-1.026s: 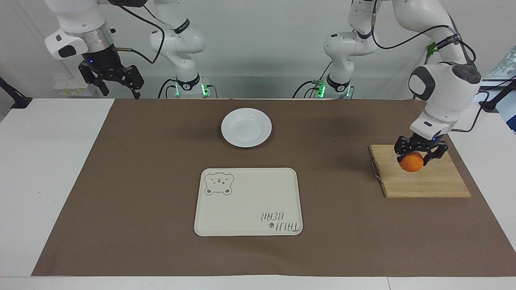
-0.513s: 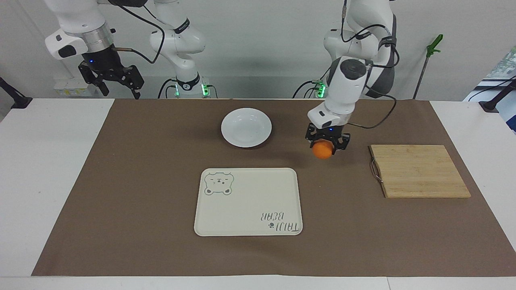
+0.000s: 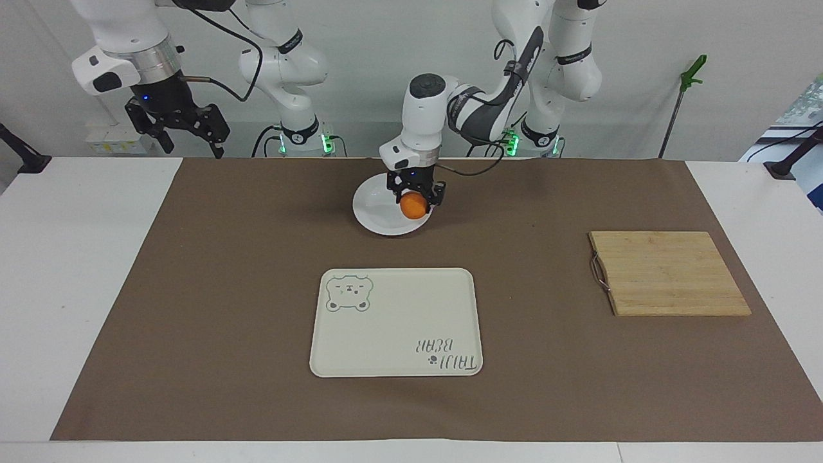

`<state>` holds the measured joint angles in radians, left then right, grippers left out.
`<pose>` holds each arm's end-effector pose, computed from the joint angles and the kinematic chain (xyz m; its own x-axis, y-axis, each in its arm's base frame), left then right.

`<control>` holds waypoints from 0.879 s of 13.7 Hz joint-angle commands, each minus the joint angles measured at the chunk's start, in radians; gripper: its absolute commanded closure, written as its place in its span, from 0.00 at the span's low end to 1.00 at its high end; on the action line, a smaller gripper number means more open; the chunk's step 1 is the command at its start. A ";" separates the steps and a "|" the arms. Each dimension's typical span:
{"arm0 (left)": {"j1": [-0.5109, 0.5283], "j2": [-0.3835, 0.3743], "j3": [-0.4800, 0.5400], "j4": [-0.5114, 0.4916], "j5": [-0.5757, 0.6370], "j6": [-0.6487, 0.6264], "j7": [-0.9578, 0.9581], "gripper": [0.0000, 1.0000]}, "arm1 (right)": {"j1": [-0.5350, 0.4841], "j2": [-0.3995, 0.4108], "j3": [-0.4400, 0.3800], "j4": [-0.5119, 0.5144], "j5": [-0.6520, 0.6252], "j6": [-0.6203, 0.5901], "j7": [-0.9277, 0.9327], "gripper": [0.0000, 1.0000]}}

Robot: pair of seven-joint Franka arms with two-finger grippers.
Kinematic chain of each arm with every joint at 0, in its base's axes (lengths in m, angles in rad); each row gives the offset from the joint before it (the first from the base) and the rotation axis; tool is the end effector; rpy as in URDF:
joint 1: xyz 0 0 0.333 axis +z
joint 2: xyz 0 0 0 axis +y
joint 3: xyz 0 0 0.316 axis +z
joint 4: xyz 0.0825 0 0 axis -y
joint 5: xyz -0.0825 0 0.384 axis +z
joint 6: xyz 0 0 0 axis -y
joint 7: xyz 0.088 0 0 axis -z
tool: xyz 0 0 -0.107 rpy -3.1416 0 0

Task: Place orange and plate with both arms
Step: 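Carry the orange with the left gripper over the white plate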

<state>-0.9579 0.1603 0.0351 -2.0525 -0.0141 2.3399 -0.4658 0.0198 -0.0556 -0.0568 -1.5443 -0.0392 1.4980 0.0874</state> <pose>0.3554 -0.4706 0.3730 0.8970 -0.4280 0.1108 -0.4360 -0.8978 0.0621 0.5292 -0.0250 0.6607 0.9919 -0.1268 0.0124 -0.1272 -0.9913 0.0350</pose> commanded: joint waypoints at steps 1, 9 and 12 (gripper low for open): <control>-0.082 0.092 0.022 -0.020 -0.001 0.154 -0.077 1.00 | -0.011 -0.013 0.008 -0.008 -0.013 -0.005 -0.008 0.00; -0.104 0.122 0.019 -0.018 -0.001 0.193 -0.122 0.00 | -0.011 -0.013 0.006 -0.007 -0.013 -0.005 -0.008 0.00; -0.090 0.056 0.023 -0.015 -0.001 0.107 -0.117 0.00 | -0.011 -0.013 0.008 -0.007 -0.013 -0.005 -0.009 0.00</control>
<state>-1.0428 0.2749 0.0425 -2.0657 -0.0134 2.5172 -0.5765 0.0198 -0.0556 -0.0568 -1.5443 -0.0392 1.4980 0.0874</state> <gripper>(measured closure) 0.000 0.000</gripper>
